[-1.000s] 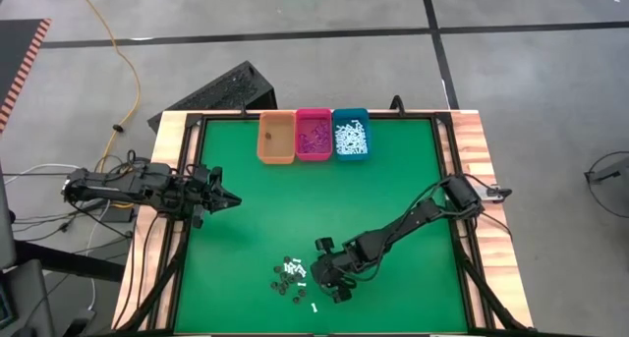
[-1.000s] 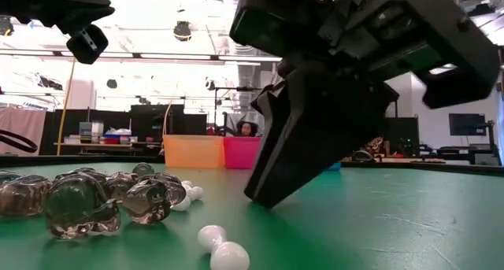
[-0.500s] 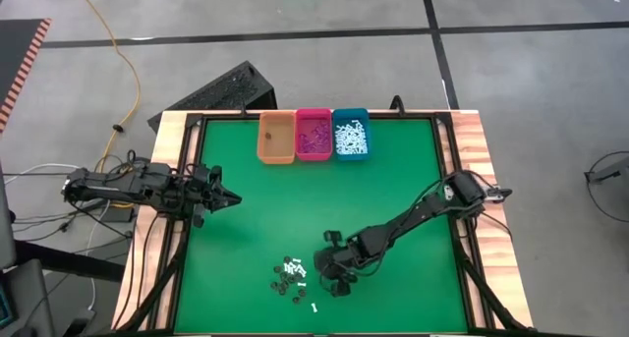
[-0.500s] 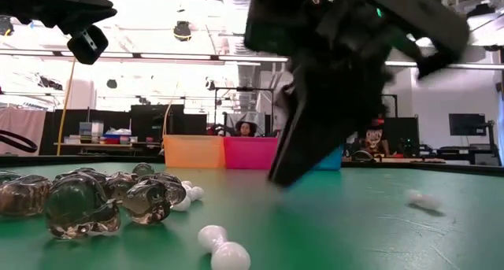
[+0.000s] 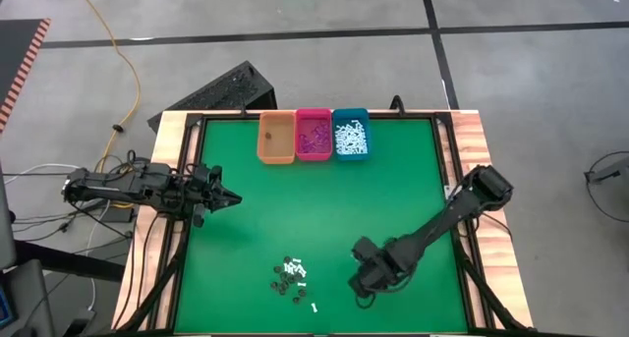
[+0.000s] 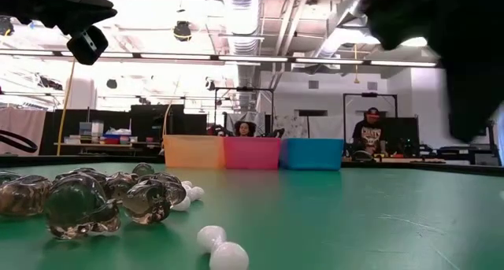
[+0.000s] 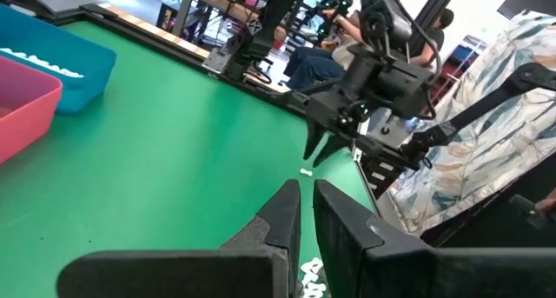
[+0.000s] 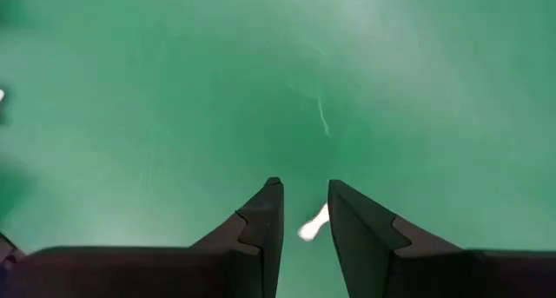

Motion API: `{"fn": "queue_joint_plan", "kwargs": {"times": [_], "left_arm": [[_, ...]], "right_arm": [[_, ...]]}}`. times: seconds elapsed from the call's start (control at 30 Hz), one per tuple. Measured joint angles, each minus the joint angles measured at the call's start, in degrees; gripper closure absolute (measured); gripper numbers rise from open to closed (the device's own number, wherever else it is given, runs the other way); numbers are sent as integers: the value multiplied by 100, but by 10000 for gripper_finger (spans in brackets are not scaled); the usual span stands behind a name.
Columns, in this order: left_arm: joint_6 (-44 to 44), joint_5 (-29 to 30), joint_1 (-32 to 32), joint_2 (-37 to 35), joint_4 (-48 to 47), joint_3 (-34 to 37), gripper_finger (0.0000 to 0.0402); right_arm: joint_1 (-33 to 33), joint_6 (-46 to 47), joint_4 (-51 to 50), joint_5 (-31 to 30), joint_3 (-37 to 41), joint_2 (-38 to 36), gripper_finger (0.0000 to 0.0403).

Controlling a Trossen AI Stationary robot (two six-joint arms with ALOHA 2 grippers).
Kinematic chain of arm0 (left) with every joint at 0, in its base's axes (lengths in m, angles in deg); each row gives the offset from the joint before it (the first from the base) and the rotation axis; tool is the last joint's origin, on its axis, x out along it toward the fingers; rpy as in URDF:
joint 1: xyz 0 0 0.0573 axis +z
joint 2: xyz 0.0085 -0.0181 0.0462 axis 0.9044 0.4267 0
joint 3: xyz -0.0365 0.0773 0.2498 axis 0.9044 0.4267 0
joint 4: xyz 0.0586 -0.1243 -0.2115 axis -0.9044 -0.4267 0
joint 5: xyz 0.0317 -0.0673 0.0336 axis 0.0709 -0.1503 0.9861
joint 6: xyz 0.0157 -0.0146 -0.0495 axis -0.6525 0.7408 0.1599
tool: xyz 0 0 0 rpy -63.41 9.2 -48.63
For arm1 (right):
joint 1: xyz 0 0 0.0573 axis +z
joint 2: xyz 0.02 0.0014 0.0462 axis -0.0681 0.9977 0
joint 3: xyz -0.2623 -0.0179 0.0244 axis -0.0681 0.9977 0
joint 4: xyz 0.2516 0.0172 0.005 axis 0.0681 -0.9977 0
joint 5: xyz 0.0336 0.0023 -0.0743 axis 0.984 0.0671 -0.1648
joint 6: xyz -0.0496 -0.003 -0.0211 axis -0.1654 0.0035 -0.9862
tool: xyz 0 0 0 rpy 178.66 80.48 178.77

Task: Sort Halloween decoration
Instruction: Put the white bone toy into the blue bin

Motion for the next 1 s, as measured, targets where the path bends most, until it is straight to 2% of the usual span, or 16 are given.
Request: {"fn": "queue_joint_plan", "kwargs": {"times": [0.23,0.33,0.53,0.77,0.9,1.0], "left_arm": [[2,121,0,0,2,0,376],[-1,121,-1,-1,4,0,376],[-18,144,-1,0,7,0,376],[-54,143,1,1,14,0,376],[-57,143,-1,1,13,0,376],[-53,142,-1,1,15,0,376]], "right_arm": [[432,1605,-473,-115,-5,0,280],[588,2060,-860,-262,-7,0,280],[879,2704,-1747,-99,-7,0,277],[1085,3059,-1729,7,25,0,223],[1116,3249,-1728,515,464,3,191],[1092,3224,-1145,677,880,3,184]]}}
